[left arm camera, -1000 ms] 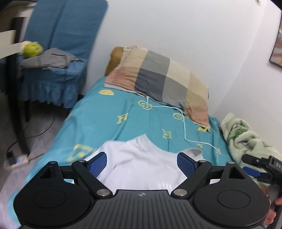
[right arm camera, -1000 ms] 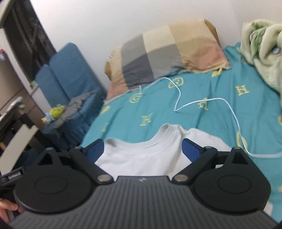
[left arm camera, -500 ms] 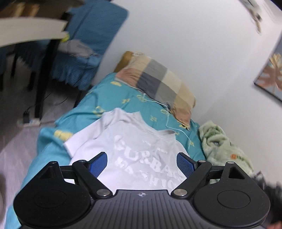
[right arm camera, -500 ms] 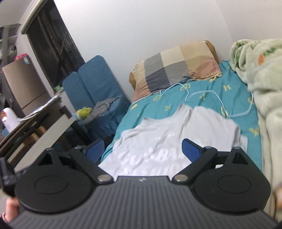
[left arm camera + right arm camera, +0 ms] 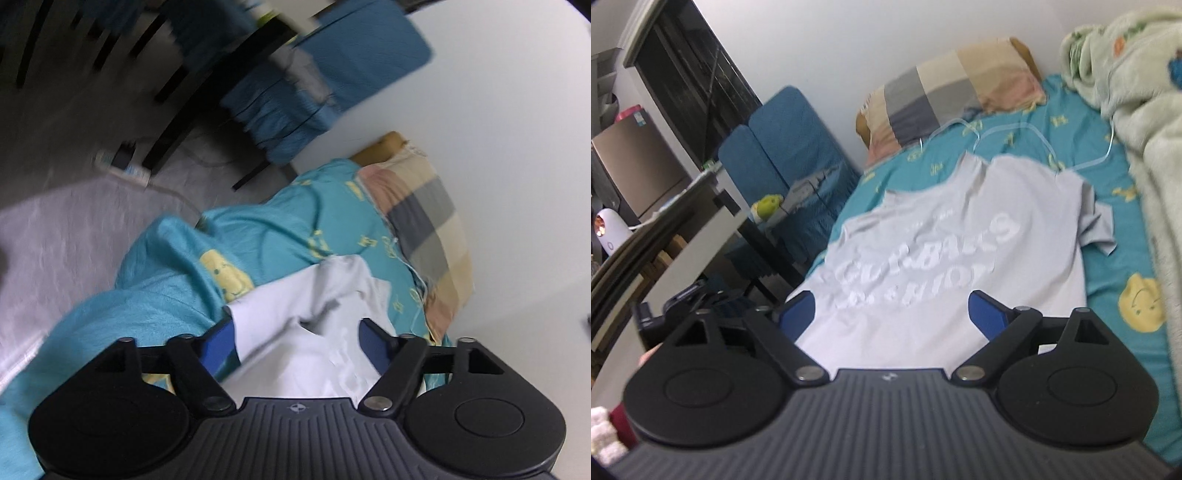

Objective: Fold clothes
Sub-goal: 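Lower the shirt onto the bed with both grippers, laying it flat, then open both grippers and release the flattened shirt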

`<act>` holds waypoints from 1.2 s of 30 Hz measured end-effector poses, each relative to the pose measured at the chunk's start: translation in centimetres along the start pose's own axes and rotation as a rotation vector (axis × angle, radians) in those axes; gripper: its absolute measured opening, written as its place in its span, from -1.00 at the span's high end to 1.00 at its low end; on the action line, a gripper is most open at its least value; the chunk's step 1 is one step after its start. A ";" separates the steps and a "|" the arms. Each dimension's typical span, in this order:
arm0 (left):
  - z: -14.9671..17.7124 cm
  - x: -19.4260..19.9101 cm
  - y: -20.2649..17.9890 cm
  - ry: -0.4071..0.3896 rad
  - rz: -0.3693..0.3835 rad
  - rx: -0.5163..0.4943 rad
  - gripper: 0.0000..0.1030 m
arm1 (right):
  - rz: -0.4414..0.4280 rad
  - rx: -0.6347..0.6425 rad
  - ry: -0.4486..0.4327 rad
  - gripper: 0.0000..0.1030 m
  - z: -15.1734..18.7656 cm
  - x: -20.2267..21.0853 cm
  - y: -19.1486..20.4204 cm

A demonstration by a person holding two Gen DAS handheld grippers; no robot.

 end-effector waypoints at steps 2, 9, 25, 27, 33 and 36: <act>-0.1 -2.4 0.8 0.015 -0.014 0.006 -0.27 | -0.006 -0.025 0.024 -0.78 0.5 -1.5 -0.9; -0.6 -7.1 1.3 0.000 -0.022 -0.001 0.87 | -0.004 -0.030 0.056 -0.77 1.0 -5.2 -2.7; -16.2 -3.2 -8.1 -0.338 -0.080 -0.234 0.94 | 0.061 0.072 0.053 -0.76 0.8 -6.7 -3.9; -19.1 -4.0 -8.8 -0.359 -0.134 -0.266 0.93 | 0.073 0.079 0.056 -0.76 0.8 -7.5 -4.5; -20.5 -10.4 -7.7 -0.298 -0.234 -0.298 0.89 | 0.112 0.071 0.087 -0.75 1.1 -9.8 -7.0; -19.3 -12.9 -5.6 -0.239 -0.231 -0.235 0.49 | 0.122 0.053 0.097 -0.75 1.5 -10.3 -7.8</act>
Point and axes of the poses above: each gripper's, at about its wrist camera, not at the fingertips, and x roughly against the way its jaws point, y to its left, z to its underside, the point moved 10 cm from there along -x, roughly the way its jaws point, and after that the axes turned 7 degrees about -z, right-handed, at the moved point
